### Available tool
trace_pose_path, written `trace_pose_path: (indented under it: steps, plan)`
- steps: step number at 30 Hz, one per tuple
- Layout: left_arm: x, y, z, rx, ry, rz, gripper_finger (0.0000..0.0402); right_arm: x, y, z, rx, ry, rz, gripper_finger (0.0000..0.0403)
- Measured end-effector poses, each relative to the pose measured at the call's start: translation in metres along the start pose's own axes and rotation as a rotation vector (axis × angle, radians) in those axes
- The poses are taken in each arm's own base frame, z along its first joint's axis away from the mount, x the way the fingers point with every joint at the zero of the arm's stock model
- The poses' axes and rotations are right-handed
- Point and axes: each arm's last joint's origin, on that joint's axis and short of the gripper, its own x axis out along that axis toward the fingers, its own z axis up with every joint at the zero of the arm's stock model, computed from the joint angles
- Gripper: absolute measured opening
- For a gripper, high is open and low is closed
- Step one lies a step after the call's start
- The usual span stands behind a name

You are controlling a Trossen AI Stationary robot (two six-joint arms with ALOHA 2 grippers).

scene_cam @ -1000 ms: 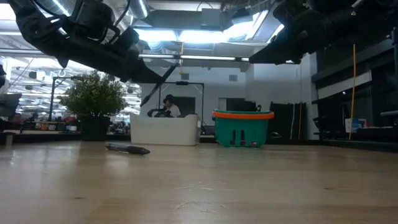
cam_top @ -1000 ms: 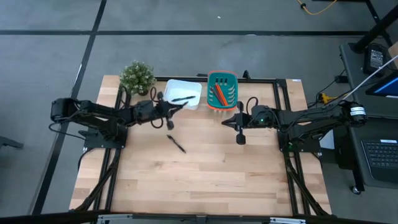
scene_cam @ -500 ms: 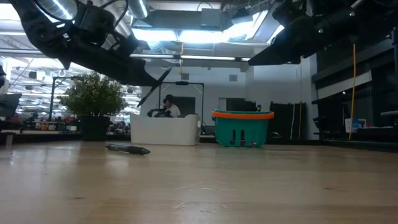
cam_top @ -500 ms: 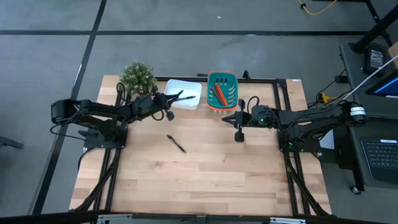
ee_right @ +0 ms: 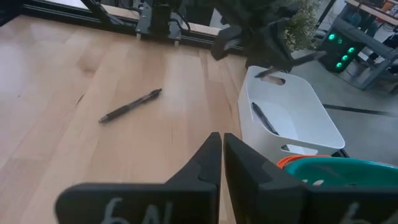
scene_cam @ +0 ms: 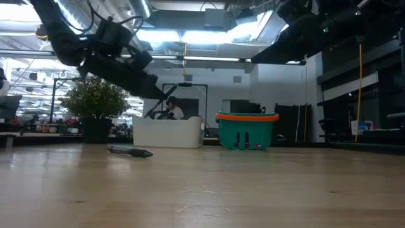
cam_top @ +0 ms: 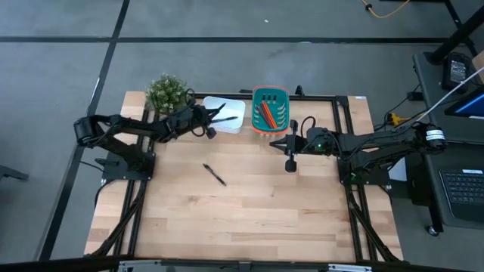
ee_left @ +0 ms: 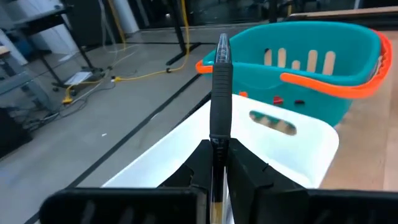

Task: Sort pens & pencils
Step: Put the top black pen into the white bin

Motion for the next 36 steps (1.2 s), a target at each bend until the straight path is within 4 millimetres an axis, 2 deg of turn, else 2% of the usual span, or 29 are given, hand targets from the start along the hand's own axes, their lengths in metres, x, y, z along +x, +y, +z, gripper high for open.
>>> trace_pose_path:
  steps: [4, 10, 18, 25, 36]
  plan:
    - [0.016, 0.007, 0.006, -0.002, -0.01, -0.04, 0.0021, 0.0, 0.0, 0.0, -0.001, -0.001, 0.0, 0.0021]
    - [0.033, 0.015, 0.011, 0.036, 0.071, -0.086, 0.0021, 0.0, 0.0, 0.0, -0.004, 0.001, 0.0, 0.0021]
    - [0.042, 0.018, 0.025, 0.136, 0.298, -0.16, 0.0021, 0.0, 0.0, -0.001, -0.005, 0.009, 0.002, 0.0021]
    - [0.045, 0.027, 0.041, 0.14, 0.399, -0.251, 0.0021, 0.0, 0.0, -0.001, -0.005, 0.009, 0.002, 0.0021]
    - [0.05, 0.033, 0.027, 0.131, 0.507, -0.299, 0.0021, 0.0, 0.0, -0.001, -0.005, 0.009, 0.002, 0.0021]
